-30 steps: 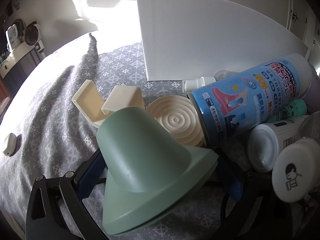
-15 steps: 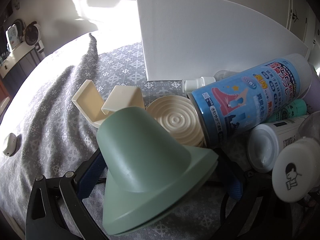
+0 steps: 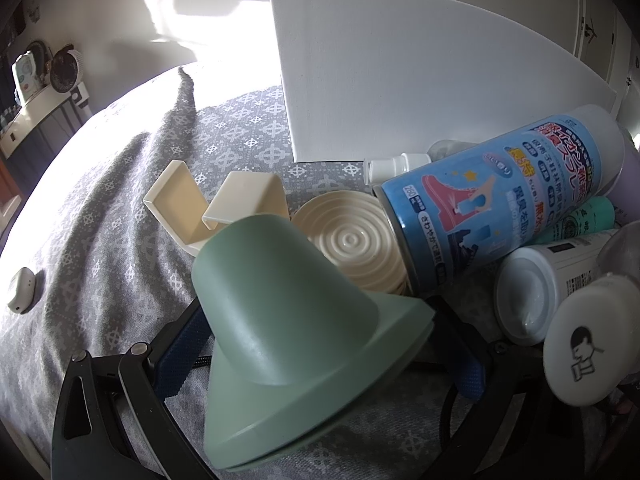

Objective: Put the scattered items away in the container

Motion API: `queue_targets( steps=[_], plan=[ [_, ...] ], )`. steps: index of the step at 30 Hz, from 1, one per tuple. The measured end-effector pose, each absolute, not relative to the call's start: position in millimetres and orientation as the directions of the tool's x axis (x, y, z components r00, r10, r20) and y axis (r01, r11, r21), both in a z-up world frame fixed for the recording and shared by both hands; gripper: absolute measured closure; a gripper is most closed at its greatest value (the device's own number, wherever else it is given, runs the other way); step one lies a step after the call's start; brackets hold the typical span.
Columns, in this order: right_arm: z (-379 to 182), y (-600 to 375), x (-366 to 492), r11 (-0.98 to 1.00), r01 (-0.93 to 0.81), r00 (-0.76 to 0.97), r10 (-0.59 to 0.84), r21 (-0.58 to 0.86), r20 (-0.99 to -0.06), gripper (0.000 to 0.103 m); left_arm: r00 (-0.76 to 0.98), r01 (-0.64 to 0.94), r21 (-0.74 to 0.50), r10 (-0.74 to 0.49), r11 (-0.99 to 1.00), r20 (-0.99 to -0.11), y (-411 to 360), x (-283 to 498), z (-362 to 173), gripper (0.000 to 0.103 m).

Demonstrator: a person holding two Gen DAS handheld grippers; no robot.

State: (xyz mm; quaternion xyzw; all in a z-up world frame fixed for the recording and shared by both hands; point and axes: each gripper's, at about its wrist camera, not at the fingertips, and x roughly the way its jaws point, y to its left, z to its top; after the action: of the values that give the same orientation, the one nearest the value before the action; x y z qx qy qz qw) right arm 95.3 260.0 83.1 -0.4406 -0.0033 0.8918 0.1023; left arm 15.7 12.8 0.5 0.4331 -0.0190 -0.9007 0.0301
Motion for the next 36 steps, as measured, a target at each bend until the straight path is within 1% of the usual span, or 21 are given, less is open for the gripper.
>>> queue_targets(
  steps=[7, 10, 12, 13, 15, 16, 17, 18, 20, 21, 22, 25, 26, 31, 33, 35, 36],
  plan=[
    [83, 260, 95, -0.979, -0.179, -0.591, 0.185, -0.096, -0.785, 0.0, -0.622, 0.038, 0.052, -0.065, -0.998, -0.781, 11, 15, 1, 0.0],
    [83, 259, 95, -0.979, -0.18, -0.591, 0.186, -0.096, -0.785, 0.0, -0.6, 0.027, 0.029, -0.04, -0.999, -0.799, 5, 13, 4, 0.0],
    [83, 258, 96, -0.979, -0.179, -0.591, 0.185, -0.096, -0.785, 0.0, -0.579, 0.034, -0.036, 0.01, -0.999, -0.816, -3, 19, 14, 0.001],
    [83, 259, 96, -0.979, -0.179, -0.591, 0.186, -0.097, -0.785, 0.0, -0.591, 0.055, -0.101, 0.049, -0.993, -0.805, -12, 27, 24, 0.001],
    [83, 258, 96, -0.979, -0.18, -0.591, 0.185, -0.096, -0.785, 0.0, -0.642, 0.083, -0.232, 0.126, -0.969, -0.756, -32, 51, 46, 0.001],
    [83, 258, 96, -0.979, -0.18, -0.591, 0.185, -0.096, -0.785, 0.0, -0.668, 0.091, -0.257, 0.132, -0.962, -0.732, -40, 62, 57, 0.001],
    [83, 258, 96, -0.979, -0.179, -0.591, 0.185, -0.096, -0.785, 0.0, -0.693, 0.094, -0.245, 0.113, -0.965, -0.712, -45, 71, 67, 0.001],
    [82, 260, 95, -0.979, -0.179, -0.59, 0.185, -0.096, -0.785, 0.0, -0.711, 0.092, -0.204, 0.079, -0.975, -0.699, -48, 76, 74, 0.001],
    [82, 261, 94, -0.979, -0.18, -0.59, 0.186, -0.097, -0.785, 0.0, -0.695, 0.062, -0.092, 0.023, -0.994, -0.719, -47, 71, 77, 0.0],
    [82, 260, 95, -0.979, -0.179, -0.59, 0.186, -0.097, -0.785, 0.0, -0.68, 0.046, -0.07, 0.02, -0.996, -0.733, -47, 65, 76, 0.001],
    [82, 261, 94, -0.979, -0.18, -0.59, 0.187, -0.098, -0.785, 0.0, -0.679, 0.04, -0.083, 0.034, -0.996, -0.733, -50, 60, 78, 0.001],
    [82, 264, 93, -0.979, -0.18, -0.59, 0.189, -0.1, -0.785, 0.0, -0.686, 0.016, -0.212, 0.144, -0.977, -0.713, -59, 52, 84, 0.001],
    [82, 265, 92, -0.979, -0.18, -0.59, 0.188, -0.099, -0.785, 0.0, -0.676, -0.001, -0.22, 0.163, -0.975, -0.719, -57, 51, 83, 0.001],
    [82, 267, 91, -0.979, -0.18, -0.59, 0.187, -0.098, -0.786, 0.0, -0.615, -0.084, -0.1, 0.13, -0.991, -0.778, -28, 60, 62, 0.001],
    [82, 266, 91, -0.979, -0.18, -0.59, 0.187, -0.098, -0.786, 0.0, -0.584, -0.081, -0.09, 0.12, -0.993, -0.803, -27, 60, 51, 0.007],
    [82, 266, 91, -0.979, -0.18, -0.59, 0.187, -0.098, -0.786, 0.0, -0.542, -0.066, -0.099, 0.119, -0.993, -0.832, -29, 56, 40, 0.025],
    [82, 265, 92, -0.979, -0.18, -0.59, 0.187, -0.098, -0.786, 0.0, -0.526, -0.058, -0.099, 0.115, -0.993, -0.843, -30, 52, 35, 0.029]
  ],
)
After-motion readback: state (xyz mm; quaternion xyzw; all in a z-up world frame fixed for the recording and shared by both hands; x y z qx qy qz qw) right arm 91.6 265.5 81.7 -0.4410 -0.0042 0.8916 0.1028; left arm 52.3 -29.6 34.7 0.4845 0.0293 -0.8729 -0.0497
